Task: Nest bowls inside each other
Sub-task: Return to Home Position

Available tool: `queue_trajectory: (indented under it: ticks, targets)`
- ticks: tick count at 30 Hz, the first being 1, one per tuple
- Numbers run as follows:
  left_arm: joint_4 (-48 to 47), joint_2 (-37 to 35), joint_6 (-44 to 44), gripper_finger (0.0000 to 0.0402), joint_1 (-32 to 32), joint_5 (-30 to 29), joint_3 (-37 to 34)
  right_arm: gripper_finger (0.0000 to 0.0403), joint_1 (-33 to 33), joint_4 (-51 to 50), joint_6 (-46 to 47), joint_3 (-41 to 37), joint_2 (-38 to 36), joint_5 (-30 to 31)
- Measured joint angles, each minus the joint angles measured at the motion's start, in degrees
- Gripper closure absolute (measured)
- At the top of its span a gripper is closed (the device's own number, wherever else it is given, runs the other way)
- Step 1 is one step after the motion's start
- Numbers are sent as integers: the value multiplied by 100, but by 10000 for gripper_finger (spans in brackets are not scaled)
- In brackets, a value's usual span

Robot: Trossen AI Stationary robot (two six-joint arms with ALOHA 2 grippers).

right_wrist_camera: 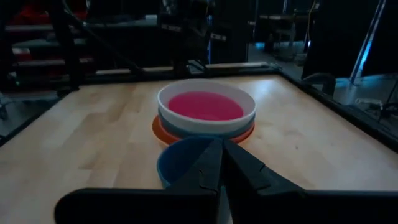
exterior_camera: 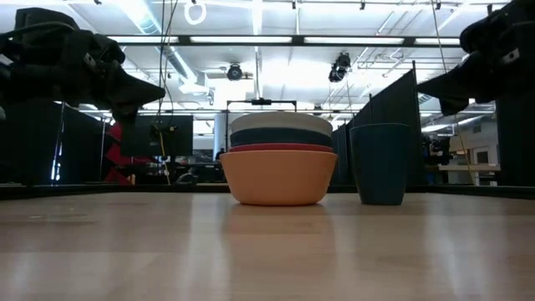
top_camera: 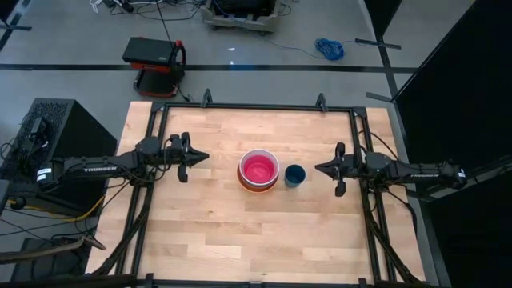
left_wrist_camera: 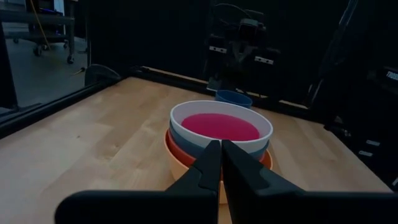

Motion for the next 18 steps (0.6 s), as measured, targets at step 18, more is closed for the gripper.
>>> queue_trajectory:
  ticks: [18]
  targets:
    - [27, 4, -2, 402, -2, 281, -2, 403, 0, -560, -10, 31, -637, 144]
